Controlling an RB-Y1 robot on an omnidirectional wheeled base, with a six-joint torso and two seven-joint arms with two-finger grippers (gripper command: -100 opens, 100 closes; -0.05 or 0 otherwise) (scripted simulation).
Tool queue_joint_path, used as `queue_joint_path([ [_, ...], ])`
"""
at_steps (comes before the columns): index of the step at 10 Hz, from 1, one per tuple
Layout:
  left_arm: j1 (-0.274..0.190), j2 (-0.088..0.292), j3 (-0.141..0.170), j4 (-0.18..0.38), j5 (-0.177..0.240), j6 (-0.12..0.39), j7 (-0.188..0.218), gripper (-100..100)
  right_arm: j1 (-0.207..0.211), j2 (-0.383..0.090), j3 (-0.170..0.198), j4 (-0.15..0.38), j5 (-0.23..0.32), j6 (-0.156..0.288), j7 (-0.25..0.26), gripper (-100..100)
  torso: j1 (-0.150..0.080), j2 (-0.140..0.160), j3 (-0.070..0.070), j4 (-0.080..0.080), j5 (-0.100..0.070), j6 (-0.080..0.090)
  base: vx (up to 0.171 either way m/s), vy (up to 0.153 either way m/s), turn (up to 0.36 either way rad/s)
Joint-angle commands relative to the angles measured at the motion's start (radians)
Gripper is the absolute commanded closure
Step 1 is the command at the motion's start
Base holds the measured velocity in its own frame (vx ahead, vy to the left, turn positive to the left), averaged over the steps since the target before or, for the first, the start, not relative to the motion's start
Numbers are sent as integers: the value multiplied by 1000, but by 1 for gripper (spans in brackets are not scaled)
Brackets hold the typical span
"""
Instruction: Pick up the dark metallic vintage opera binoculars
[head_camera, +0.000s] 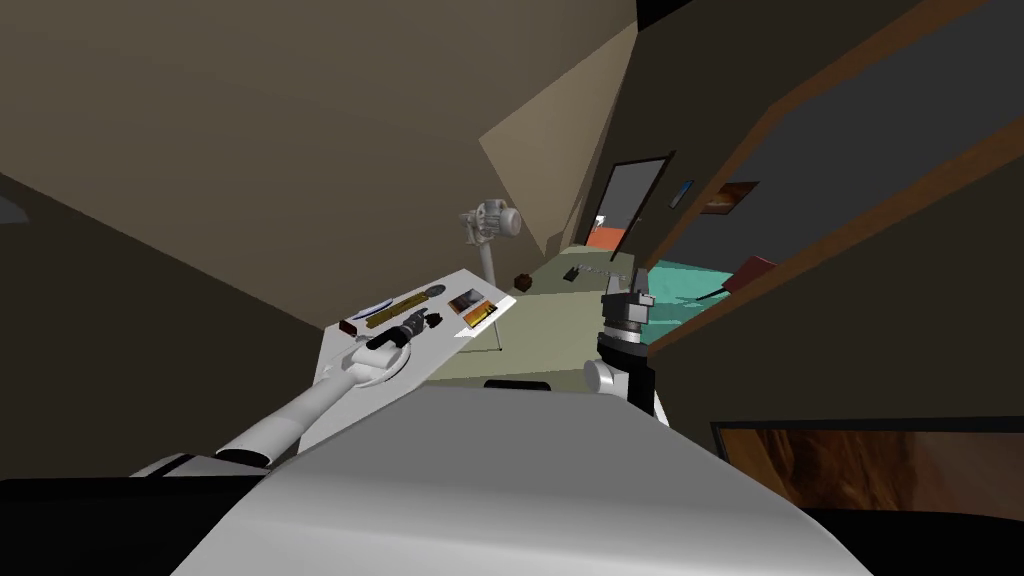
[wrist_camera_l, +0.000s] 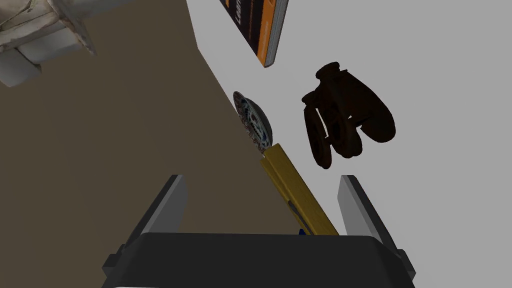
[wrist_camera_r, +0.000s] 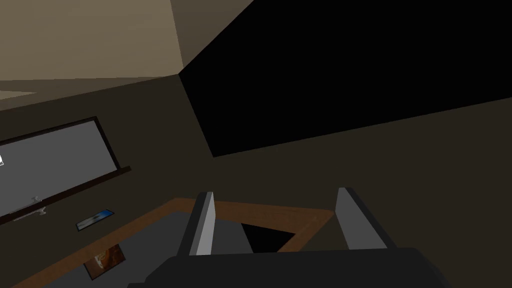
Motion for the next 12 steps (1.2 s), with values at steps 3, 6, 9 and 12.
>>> queue_joint_path([
  [3,5,77,-34,86,55,33,16,-100,0,0,0,0,0,0,0,0,0,-2,-1,0,0,0,68,-17,-133],
  [6,13,134,-63,146,97,66,28,-100,0,0,0,0,0,0,0,0,0,0,0,0,0,0,50,-17,-107],
  [9,28,198,-105,218,151,105,43,-100,0,0,0,0,0,0,0,0,-1,-3,-2,-1,0,0,100,-22,-145],
  [12,46,228,-143,263,189,131,54,-100,0,0,0,0,0,0,0,0,0,-1,0,0,0,0,76,-13,-82],
])
